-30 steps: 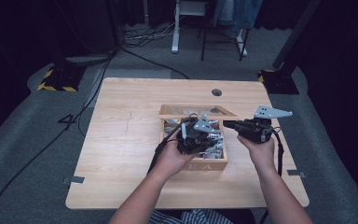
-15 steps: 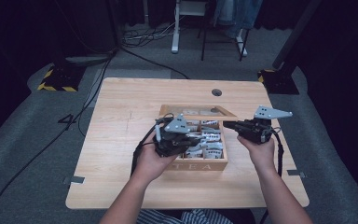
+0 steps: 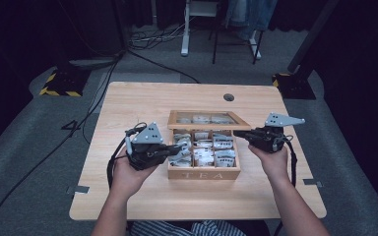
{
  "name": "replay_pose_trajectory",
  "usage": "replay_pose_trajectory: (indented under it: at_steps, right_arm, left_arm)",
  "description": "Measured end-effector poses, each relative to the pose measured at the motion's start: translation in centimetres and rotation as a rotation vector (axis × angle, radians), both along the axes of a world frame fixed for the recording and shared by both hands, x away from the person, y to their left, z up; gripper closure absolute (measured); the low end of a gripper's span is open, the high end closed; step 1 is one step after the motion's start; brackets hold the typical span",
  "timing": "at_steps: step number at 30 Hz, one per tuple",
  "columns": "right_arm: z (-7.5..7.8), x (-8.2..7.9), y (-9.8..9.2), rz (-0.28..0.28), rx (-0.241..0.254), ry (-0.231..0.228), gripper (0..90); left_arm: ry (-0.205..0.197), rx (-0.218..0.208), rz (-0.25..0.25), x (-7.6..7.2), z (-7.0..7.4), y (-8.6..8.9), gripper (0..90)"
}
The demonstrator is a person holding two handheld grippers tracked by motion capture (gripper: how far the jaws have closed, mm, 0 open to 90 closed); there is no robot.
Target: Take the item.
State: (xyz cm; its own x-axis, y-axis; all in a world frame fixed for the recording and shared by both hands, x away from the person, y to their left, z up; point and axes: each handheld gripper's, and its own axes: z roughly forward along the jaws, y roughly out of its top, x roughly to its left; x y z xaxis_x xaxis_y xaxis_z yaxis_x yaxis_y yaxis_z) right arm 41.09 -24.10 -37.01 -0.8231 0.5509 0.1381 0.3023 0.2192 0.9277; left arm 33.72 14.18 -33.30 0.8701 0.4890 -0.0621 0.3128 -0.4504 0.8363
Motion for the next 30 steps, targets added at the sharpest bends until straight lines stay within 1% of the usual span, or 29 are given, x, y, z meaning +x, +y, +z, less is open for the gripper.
replay_pose_trajectory:
  at_steps: [4, 6, 8, 12, 13, 16, 17, 18, 19, 20, 21, 22, 23, 30]
  right_arm:
    - [0.1, -0.1, -0.2, 0.001, 0.001, -0.005, 90.0]
    - [0.2, -0.1, -0.4, 0.000, 0.004, -0.004, 90.0]
    - [0.2, -0.1, -0.4, -0.001, 0.006, -0.005, 90.0]
    - [0.2, -0.1, -0.4, -0.002, 0.006, -0.002, 90.0]
    - [0.2, -0.1, -0.4, -0.002, 0.006, -0.002, 90.0]
    - [0.2, -0.1, -0.4, -0.003, 0.006, -0.001, 90.0]
    - [0.2, -0.1, -0.4, -0.002, 0.009, -0.001, 90.0]
    - [0.2, -0.1, -0.4, -0.002, 0.010, 0.000, 90.0]
    - [0.2, -0.2, -0.4, -0.002, 0.008, 0.000, 90.0]
    - [0.1, -0.2, -0.4, -0.002, 0.006, 0.001, 90.0]
    - [0.1, -0.2, -0.4, -0.001, 0.006, 0.001, 90.0]
    - [0.1, -0.2, -0.5, 0.000, 0.007, 0.002, 90.0]
    - [0.1, -0.2, -0.5, -0.001, 0.007, 0.000, 90.0]
    - [0.2, -0.3, -0.6, -0.006, 0.010, -0.001, 90.0]
  left_arm:
    - [0.005, -0.003, 0.042, -0.1, -0.1, 1.7, 89.6]
    - [0.004, 0.009, 0.076, -0.1, -0.1, 2.7, 89.5]
    - [0.003, 0.011, 0.114, 0.0, -0.3, 3.8, 89.5]
    - [0.021, 0.001, 0.180, 0.3, -0.6, 5.5, 89.4]
    - [0.018, 0.009, 0.198, 0.4, -0.8, 5.9, 89.4]
    - [0.031, 0.028, 0.252, 0.9, -1.3, 6.7, 89.4]
    - [0.031, 0.046, 0.273, 1.1, -1.6, 7.0, 89.4]
    - [0.034, 0.078, 0.309, 1.3, -1.9, 7.3, 89.4]
    - [0.044, 0.097, 0.328, 1.5, -2.2, 7.6, 89.4]
    - [0.050, 0.099, 0.334, 1.7, -2.5, 7.8, 89.4]
    - [0.069, 0.083, 0.336, 1.9, -2.9, 8.1, 89.4]
    - [0.071, 0.077, 0.341, 2.1, -3.1, 8.2, 89.4]
    - [0.075, 0.083, 0.343, 2.3, -3.3, 8.4, 89.4]
    - [0.131, 0.080, 0.372, 3.7, -5.5, 9.2, 89.3]
